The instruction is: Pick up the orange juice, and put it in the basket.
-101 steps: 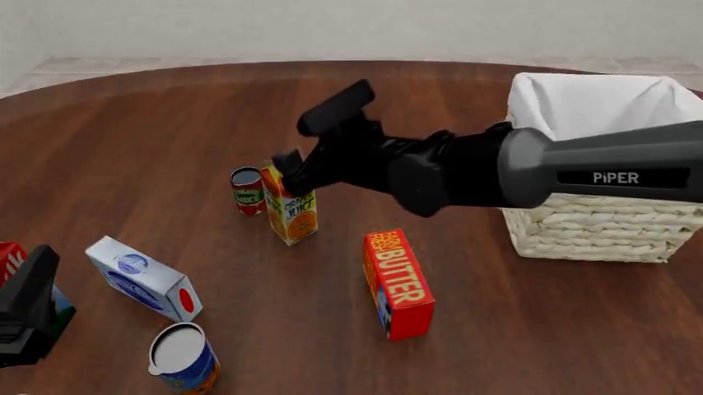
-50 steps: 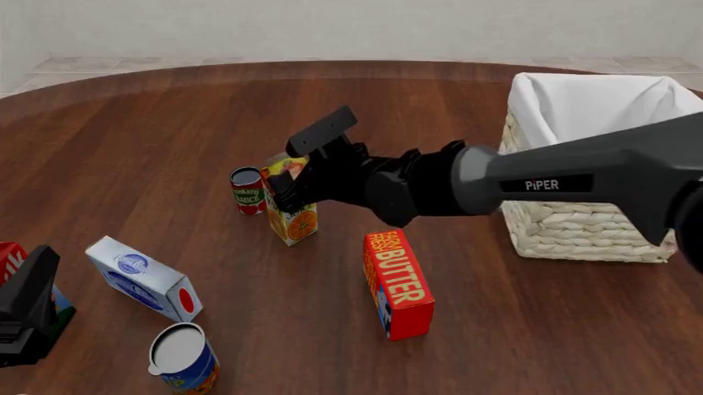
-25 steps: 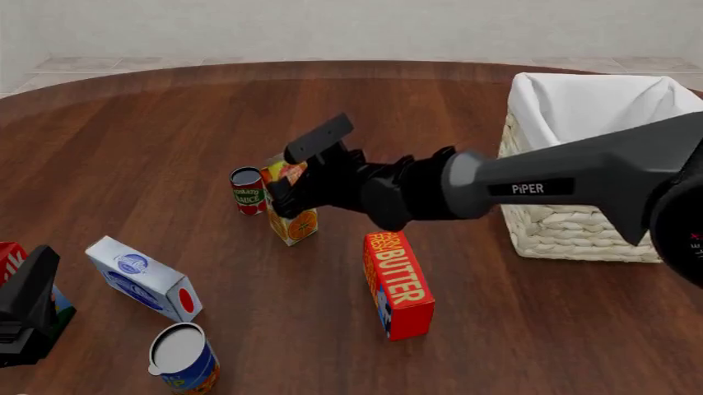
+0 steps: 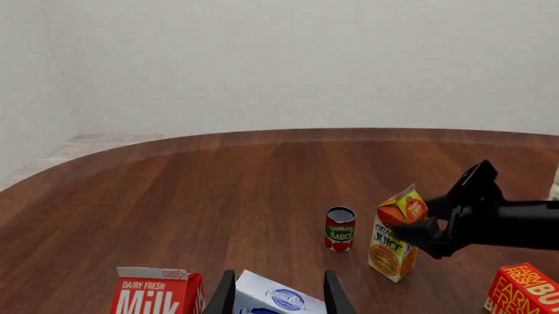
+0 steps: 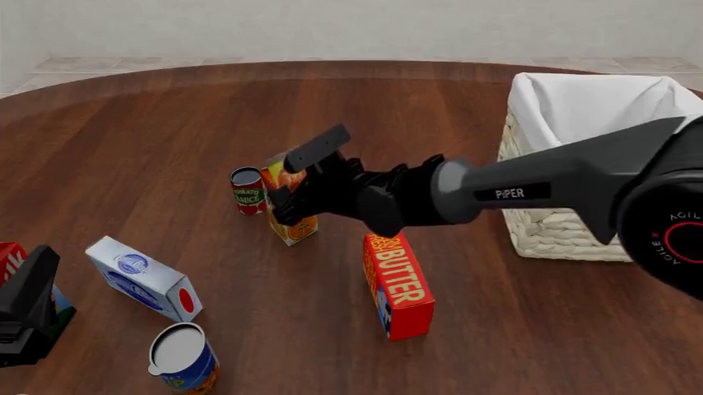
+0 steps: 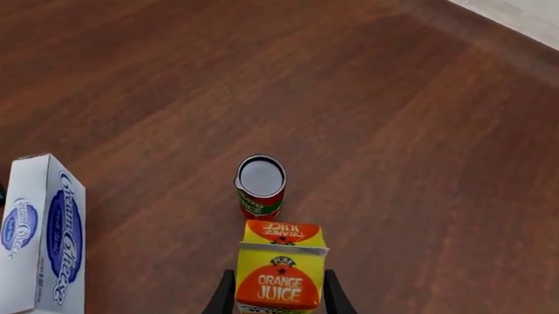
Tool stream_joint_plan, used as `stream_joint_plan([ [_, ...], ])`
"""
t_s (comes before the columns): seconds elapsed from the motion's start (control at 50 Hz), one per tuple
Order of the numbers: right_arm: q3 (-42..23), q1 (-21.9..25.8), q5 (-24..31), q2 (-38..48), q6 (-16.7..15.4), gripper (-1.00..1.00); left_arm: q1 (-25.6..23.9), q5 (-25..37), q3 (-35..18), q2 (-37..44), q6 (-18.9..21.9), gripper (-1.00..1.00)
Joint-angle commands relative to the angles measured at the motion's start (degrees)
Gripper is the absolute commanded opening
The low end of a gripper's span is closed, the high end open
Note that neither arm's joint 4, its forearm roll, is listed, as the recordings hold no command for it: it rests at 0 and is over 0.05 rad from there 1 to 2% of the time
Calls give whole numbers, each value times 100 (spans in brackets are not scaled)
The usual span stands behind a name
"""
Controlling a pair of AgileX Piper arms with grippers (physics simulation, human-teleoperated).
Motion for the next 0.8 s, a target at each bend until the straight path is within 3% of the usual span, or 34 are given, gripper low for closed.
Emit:
stream_joint_plan([
  [0.02,-12,30,-31,58,1,100,1,0,0,-1,0,100],
  [0.06,-4,-14,-63,41,-20,100,0,0,0,1,-1,100],
  [0.08,-18,-23,-55,38,2,-100,1,0,0,0,-1,100],
  [0.52,104,-18,-66,-286,-77,-100,-1,0,0,0,0,100],
  [0.8,270,-29,79,-958,-84,-100,-1,0,0,1,-1,100],
])
